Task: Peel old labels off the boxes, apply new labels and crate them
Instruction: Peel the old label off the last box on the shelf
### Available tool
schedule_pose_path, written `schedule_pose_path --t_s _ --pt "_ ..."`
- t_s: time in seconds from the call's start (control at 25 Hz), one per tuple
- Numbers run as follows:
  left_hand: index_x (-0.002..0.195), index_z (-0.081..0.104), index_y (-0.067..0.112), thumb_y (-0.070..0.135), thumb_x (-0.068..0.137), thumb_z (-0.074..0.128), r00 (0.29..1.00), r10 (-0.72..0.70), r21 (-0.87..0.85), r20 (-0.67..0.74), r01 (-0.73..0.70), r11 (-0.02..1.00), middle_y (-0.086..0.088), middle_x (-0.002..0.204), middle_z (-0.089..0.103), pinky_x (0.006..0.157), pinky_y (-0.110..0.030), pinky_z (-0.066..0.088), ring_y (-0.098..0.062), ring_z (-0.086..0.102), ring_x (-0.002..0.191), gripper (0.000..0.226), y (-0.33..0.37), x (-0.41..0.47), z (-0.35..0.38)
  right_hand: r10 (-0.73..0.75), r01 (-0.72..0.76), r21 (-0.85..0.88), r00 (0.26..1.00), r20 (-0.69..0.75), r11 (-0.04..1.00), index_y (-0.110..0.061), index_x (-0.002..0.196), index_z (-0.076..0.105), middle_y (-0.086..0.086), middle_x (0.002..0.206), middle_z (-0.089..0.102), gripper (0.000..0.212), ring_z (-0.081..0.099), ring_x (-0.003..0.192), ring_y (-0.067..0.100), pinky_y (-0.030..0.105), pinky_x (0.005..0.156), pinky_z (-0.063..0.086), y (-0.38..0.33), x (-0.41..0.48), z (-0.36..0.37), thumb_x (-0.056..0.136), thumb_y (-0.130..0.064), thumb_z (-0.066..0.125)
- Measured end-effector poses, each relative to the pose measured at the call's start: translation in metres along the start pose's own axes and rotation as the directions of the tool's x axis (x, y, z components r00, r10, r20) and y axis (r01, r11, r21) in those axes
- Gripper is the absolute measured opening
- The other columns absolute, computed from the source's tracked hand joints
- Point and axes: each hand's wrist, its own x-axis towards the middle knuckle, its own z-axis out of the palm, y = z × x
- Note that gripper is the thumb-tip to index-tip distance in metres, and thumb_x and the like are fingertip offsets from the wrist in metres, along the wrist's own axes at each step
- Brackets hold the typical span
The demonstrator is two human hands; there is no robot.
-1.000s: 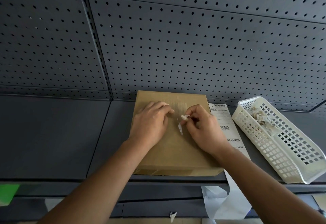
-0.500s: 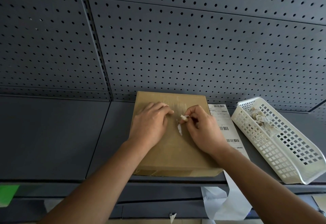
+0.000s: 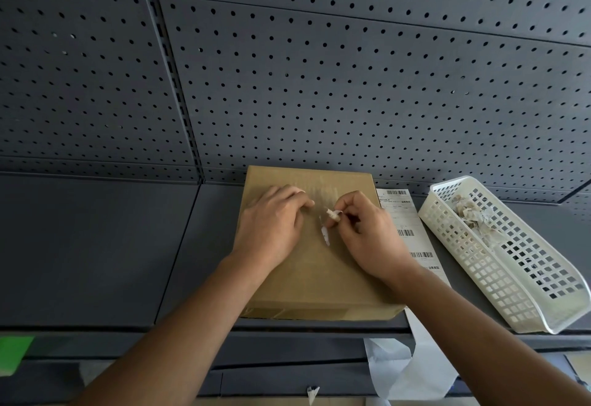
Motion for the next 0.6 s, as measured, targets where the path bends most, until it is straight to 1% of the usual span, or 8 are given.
schedule_pose_path --t_s 0.12,0.16,0.28,0.32,0.4,0.48,0.56,0.6 --pt "0.108 0.07 0.034 0.015 0.093 0.059 1.0 0.003 0.004 -0.006 -0.003 1.0 0.019 0.115 0.064 0.076 -0.027 0.051 -0.007 0.057 0.107 0.026 0.0003 0.0007 -0.0001 0.012 -0.011 0.016 0.999 -0.032 1.0 -0.016 0.095 0.054 -0.009 0.079 0.073 0.01 0.057 0.055 0.006 0.017 0.056 0.04 0.0003 -0.0001 -0.0015 0.093 -0.007 0.056" --pt "0.108 0.07 0.034 0.015 0.093 0.059 1.0 0.004 0.006 -0.009 -0.004 1.0 0.019 0.115 0.064 0.075 -0.027 0.051 -0.007 0.058 0.107 0.026 0.0002 0.0008 0.0 0.025 -0.024 0.015 0.999 -0.044 1.0 -0.016 0.096 0.054 -0.01 0.081 0.073 0.009 0.056 0.056 0.005 0.017 0.057 0.04 0.0008 0.0007 -0.0011 0.094 -0.008 0.056" --pt "0.108 0.07 0.033 0.015 0.093 0.059 1.0 0.004 0.005 -0.005 -0.004 1.0 0.019 0.115 0.064 0.077 -0.027 0.051 -0.006 0.057 0.107 0.026 -0.0007 -0.0002 -0.0001 0.019 -0.019 0.0 1.0 -0.012 1.0 -0.017 0.096 0.054 -0.015 0.083 0.073 0.009 0.066 0.076 0.002 0.016 0.066 0.045 -0.0005 0.0011 0.0015 0.095 -0.008 0.054" --pt "0.108 0.07 0.033 0.015 0.093 0.059 1.0 0.005 0.003 -0.004 -0.004 1.0 0.019 0.115 0.064 0.078 -0.027 0.051 -0.006 0.057 0.107 0.026 -0.0004 -0.0002 -0.0001 0.015 -0.015 0.004 1.0 0.004 1.0 -0.017 0.095 0.054 -0.015 0.081 0.073 0.01 0.066 0.078 0.003 0.017 0.067 0.046 -0.0008 0.0008 0.0009 0.094 -0.007 0.054" --pt "0.108 0.07 0.033 0.015 0.093 0.059 1.0 0.006 0.0 -0.001 -0.006 1.0 0.019 0.115 0.064 0.079 -0.027 0.052 -0.006 0.057 0.108 0.026 0.0002 -0.0003 0.0001 0.008 -0.009 0.023 1.0 0.019 1.0 -0.018 0.093 0.054 -0.014 0.078 0.072 0.012 0.065 0.07 0.005 0.017 0.063 0.044 -0.001 -0.0002 -0.0014 0.093 -0.007 0.055" --pt "0.108 0.07 0.033 0.016 0.093 0.059 1.0 0.008 0.004 0.0 -0.008 1.0 0.019 0.115 0.064 0.079 -0.028 0.053 -0.006 0.057 0.107 0.026 0.0002 0.0 -0.0003 0.028 -0.027 0.032 0.999 -0.03 0.999 -0.02 0.094 0.054 -0.01 0.078 0.072 0.011 0.056 0.056 0.008 0.021 0.057 0.041 0.0001 -0.0004 -0.0023 0.093 -0.01 0.057" --pt "0.108 0.07 0.032 0.016 0.093 0.059 1.0 0.011 0.002 -0.001 -0.011 1.0 0.018 0.115 0.064 0.08 -0.029 0.054 -0.007 0.058 0.107 0.025 0.0001 -0.0001 -0.0005 0.059 -0.056 0.038 0.994 -0.088 0.998 -0.022 0.096 0.053 -0.007 0.079 0.071 0.012 0.051 0.054 0.012 0.026 0.056 0.041 0.0027 0.0012 -0.0026 0.092 -0.012 0.058" --pt "0.108 0.071 0.032 0.016 0.093 0.059 1.0 0.012 0.001 0.002 -0.012 1.0 0.018 0.115 0.064 0.081 -0.029 0.054 -0.007 0.058 0.107 0.025 0.0002 -0.0004 -0.0007 0.06 -0.057 0.033 0.995 -0.085 0.998 -0.023 0.097 0.052 -0.006 0.079 0.07 0.013 0.053 0.056 0.012 0.026 0.057 0.042 0.0032 0.0012 -0.0024 0.092 -0.013 0.058"
